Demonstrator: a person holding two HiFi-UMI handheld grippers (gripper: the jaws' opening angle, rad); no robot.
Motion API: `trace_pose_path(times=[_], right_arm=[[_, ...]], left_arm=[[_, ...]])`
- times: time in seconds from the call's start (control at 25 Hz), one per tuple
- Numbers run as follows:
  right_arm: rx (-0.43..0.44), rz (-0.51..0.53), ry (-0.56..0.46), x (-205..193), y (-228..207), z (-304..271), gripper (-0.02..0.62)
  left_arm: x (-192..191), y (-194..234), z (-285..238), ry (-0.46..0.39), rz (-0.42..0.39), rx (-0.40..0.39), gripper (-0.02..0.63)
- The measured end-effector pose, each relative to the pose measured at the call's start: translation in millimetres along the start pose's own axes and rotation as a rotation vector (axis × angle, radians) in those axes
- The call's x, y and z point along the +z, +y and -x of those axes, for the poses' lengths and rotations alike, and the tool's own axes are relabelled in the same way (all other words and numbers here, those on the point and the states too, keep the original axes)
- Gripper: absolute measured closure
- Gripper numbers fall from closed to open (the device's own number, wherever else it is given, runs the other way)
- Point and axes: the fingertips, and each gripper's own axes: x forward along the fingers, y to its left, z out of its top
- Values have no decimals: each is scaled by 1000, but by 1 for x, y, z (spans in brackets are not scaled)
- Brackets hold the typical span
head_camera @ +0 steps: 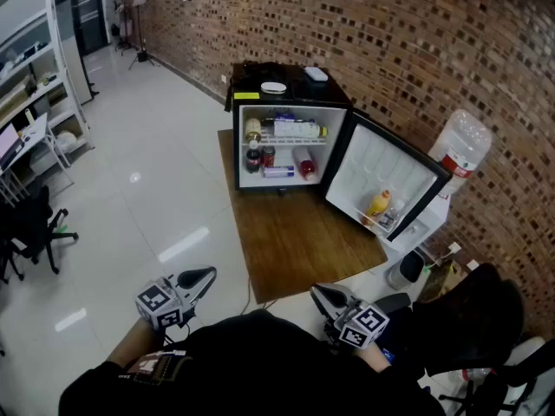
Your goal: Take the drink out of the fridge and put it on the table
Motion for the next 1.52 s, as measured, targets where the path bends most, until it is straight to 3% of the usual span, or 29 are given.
trace_pose_path(times=[0.4,0.6,0.76,0.96,1.16,1.28,1.44,1.52], right_arm=[[-14,88,1,30,-75,43,586],[-40,116,21,37,-127,28,584],[-58,167,41,44,-157,-30,572],[-129,224,85,60,-211,-138,571],[-237,288,179,71,-282,-224,566],[-264,350,246,64,-323,-267,555],[-209,461,397,19,-376,-318,434],[-163,520,473,-9,-399,-338,403]], left_arm=[[11,-7,-39,24,-34,101,607],[12,13,-52,45,-50,141,607],[13,71,-52,48,-55,151,607],[20,190,-51,35,-3,146,607],[24,289,-78,82,-2,72,607],[9,321,-106,138,-9,43,607],[-26,341,-153,226,-5,42,607],[-40,341,-175,264,-13,49,607]])
